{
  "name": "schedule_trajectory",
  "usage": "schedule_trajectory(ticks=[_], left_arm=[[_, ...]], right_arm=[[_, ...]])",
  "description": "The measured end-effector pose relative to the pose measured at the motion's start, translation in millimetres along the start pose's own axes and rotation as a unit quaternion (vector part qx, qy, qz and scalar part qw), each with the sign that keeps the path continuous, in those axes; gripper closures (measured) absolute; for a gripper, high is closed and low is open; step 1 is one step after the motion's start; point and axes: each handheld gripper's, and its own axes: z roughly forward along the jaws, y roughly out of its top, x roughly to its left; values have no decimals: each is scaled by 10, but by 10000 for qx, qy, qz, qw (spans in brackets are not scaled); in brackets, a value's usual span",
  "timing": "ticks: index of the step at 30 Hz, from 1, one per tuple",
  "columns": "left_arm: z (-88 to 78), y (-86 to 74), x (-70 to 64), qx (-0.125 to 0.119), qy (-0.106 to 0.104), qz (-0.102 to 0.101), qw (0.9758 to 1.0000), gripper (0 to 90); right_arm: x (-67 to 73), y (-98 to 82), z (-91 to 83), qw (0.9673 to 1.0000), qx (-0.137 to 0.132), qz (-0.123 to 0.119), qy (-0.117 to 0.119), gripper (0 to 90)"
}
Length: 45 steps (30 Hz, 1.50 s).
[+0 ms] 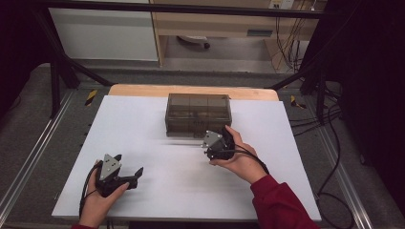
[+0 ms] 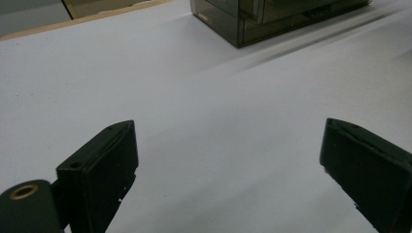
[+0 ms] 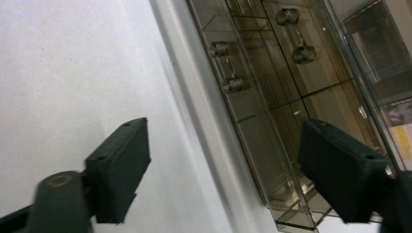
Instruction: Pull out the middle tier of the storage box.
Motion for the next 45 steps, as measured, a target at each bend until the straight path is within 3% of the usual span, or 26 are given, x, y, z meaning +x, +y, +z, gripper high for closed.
schedule_trajectory(ticks=[6, 11, 17, 21, 30, 34, 45], left_arm=[[-2, 0, -1, -6, -2, 5, 10000, 70], [-2, 0, 1, -10, -7, 8, 10000, 71], [-16, 2, 19, -41, 48, -14, 10000, 74], [-7, 1, 8, -11, 8, 5, 10000, 73], [5, -5, 5, 37, -21, 7, 10000, 72], [6, -3, -1, 38, -26, 35, 10000, 72], [3, -4, 7, 27, -4, 7, 10000, 75]], right_arm=[[-149, -15, -6, 9999, 33, 97, 135, 425], [-253, -33, 42, 9996, 117, 70, 236, 521], [-332, -23, 91, 9996, 138, 30, 225, 569], [-377, -49, 178, 9993, 176, 128, 299, 579], [-468, -97, 355, 9967, 308, 348, 663, 601], [-497, -99, 376, 9954, 306, 405, 814, 669], [-484, -113, 356, 9947, 293, 244, 951, 697]])
